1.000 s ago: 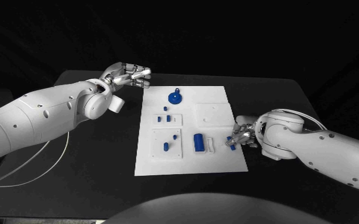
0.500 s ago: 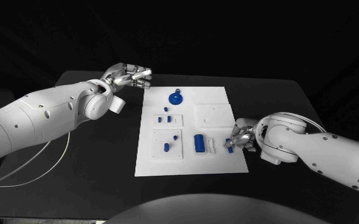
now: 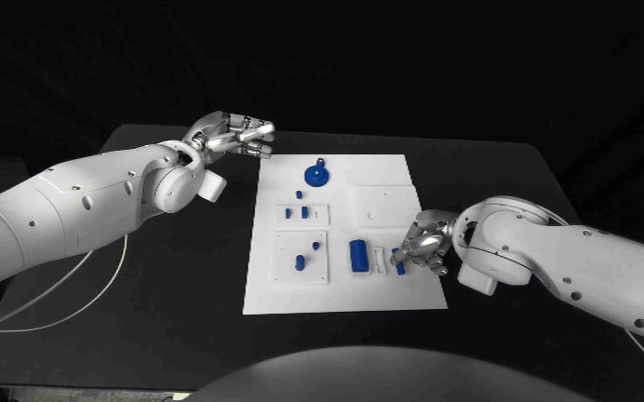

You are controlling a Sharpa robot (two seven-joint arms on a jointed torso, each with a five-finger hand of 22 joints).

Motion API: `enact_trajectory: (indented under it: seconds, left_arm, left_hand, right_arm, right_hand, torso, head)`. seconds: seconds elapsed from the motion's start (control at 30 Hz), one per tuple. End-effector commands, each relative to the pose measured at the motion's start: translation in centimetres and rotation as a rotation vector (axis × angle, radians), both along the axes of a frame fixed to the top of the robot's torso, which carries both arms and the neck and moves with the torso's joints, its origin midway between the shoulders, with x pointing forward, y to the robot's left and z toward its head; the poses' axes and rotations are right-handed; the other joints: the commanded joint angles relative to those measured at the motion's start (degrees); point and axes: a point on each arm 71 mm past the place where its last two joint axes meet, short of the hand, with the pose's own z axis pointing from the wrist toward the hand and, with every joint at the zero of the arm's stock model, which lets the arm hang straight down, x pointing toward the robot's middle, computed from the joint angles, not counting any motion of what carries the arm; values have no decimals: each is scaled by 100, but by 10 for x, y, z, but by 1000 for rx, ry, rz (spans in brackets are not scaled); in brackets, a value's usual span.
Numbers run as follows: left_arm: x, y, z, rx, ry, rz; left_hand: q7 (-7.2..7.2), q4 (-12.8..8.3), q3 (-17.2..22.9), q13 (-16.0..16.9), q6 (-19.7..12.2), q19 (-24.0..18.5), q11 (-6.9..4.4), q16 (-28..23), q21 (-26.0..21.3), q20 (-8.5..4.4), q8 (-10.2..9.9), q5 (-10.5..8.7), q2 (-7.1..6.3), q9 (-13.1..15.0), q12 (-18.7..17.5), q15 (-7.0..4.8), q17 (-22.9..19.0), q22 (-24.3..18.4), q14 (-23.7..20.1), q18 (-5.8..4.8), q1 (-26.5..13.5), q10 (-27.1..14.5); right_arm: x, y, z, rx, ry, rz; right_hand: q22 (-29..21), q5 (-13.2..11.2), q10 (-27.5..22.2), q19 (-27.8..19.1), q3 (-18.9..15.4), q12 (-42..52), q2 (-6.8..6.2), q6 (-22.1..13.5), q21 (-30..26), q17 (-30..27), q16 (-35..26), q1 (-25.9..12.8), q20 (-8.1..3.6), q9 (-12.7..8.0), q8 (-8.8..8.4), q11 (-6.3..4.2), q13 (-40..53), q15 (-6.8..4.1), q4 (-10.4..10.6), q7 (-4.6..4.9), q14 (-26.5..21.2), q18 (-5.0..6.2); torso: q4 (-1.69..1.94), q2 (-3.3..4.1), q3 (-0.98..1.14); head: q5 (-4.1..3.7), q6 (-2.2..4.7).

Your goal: Assemble the parts on the task board

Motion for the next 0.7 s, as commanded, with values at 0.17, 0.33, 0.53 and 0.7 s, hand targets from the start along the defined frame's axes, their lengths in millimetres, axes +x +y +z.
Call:
enact_trajectory:
  seconds: [0.17, 0.33, 0.53, 0.7]
  left_arm:
    - [-2, -5, -1, -18, 12, -22]
    - [-2, -6, -1, -18, 13, -22]
    - [-2, -6, -1, -19, 14, -24]
    - [-2, -6, -1, -19, 15, -25]
  left_hand:
    - [-5, -8, -27, 7, -25, -20, -7, -9, -32, 27, -35, -10, 40, -6, 3, 3, 10, -1, -51, 6, -15, -41]
    - [-5, -8, -27, 7, -25, -20, -7, -9, -32, 27, -35, -10, 40, -6, 3, 3, 10, -1, -51, 6, -15, -41]
    - [-3, -1, -36, 7, -42, -21, -5, -8, -30, 28, -36, -15, 46, -6, 4, 3, 10, -1, -49, 6, -17, -52]
    - [-3, -1, -36, 7, -42, -21, -5, -8, -30, 28, -36, -15, 46, -6, 4, 3, 10, -1, -49, 6, -17, -52]
  right_arm:
    - [-2, 3, -2, 45, 84, -47]
    - [-1, 8, -3, 52, 84, -45]
    - [1, 11, -5, 53, 82, -41]
    - [2, 13, -6, 40, 70, -34]
  right_hand:
    - [438, 53, 4, 247, 407, -8, 143, 2, 3, 4, 5, 7, 18, 59, 20, -6, -2, 11, -558, -21, -7, 90]
    - [438, 61, 3, 245, 381, -1, 149, 7, 9, 5, 5, -7, 18, 65, 20, -6, 1, 10, -562, -26, -7, 87]
    - [435, 20, 3, 244, 285, 5, 172, 18, 3, 11, 12, 5, 16, 79, 20, -9, 0, 9, -568, -38, -4, 80]
    - [431, -49, 3, 247, 184, 10, 200, 19, -8, 8, 8, 26, 17, 78, 19, -11, -1, 9, -557, -48, -3, 77]
  torso:
    - [-6, -3, 0]
    - [-5, -2, 3]
    - [-1, 0, 0]
    - [-1, 5, -1]
  head:
    - [19, -11]
    - [20, -3]
    - [10, -12]
    - [3, -7]
